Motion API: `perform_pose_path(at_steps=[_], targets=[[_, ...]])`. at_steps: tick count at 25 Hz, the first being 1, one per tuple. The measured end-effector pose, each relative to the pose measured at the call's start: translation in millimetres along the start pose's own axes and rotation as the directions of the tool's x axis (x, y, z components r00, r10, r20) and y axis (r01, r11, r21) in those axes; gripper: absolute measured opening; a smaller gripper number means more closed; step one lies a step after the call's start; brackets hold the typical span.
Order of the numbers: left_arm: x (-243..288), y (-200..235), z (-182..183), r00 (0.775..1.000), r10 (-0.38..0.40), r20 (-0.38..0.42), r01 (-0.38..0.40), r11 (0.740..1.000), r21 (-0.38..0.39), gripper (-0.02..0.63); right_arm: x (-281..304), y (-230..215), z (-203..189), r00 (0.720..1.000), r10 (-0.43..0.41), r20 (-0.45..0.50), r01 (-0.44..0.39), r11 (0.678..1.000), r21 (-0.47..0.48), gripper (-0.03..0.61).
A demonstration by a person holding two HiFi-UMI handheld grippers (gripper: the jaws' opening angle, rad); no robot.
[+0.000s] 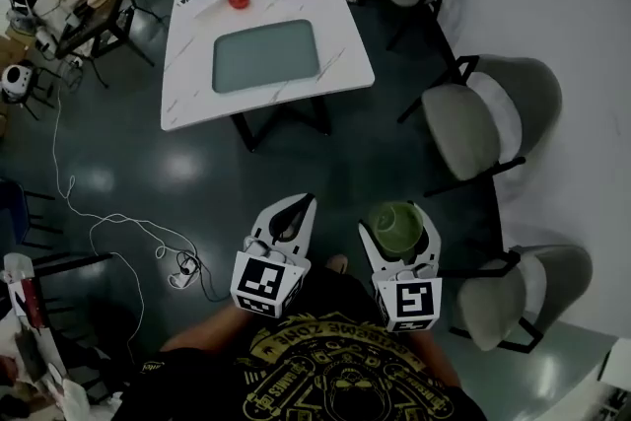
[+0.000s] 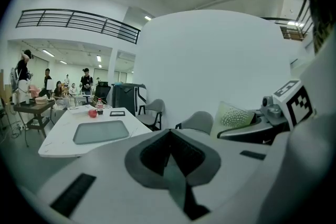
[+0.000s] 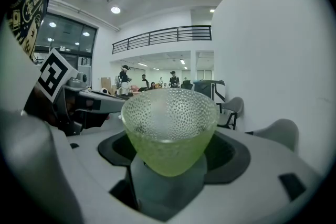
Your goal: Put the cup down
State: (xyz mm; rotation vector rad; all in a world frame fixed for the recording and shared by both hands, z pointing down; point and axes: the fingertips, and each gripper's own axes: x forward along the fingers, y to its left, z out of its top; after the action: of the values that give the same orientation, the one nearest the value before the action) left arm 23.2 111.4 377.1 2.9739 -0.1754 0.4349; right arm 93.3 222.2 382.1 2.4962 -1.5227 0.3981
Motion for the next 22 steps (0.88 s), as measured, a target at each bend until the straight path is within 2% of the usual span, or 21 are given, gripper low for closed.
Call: perform_pose_path(at_steps=[4, 9, 22], targets=[[-4.4, 11.0, 2.8, 1.000, 0.020, 0.007, -0.020, 1.000, -0.015, 0.011, 7.9, 9.9, 1.6, 1.000, 0.026, -0.001, -0.026, 1.000, 0.000, 0.371], [2.2, 27.9, 0.5, 1.000, 0.013, 0.011, -0.012, 0.999, -0.038, 0.011, 25.3, 16.8, 5.6, 1.000, 0.019, -0.024, -0.019, 1.000, -0.017, 0.371], [39.6, 112.6, 20.0, 1.000, 0.001, 0.025, 0.001, 0.998, -0.065, 0.011, 111.0, 33.7, 33.7, 0.998, 0.012, -0.062, -0.014, 0.999, -0.037, 0.371]])
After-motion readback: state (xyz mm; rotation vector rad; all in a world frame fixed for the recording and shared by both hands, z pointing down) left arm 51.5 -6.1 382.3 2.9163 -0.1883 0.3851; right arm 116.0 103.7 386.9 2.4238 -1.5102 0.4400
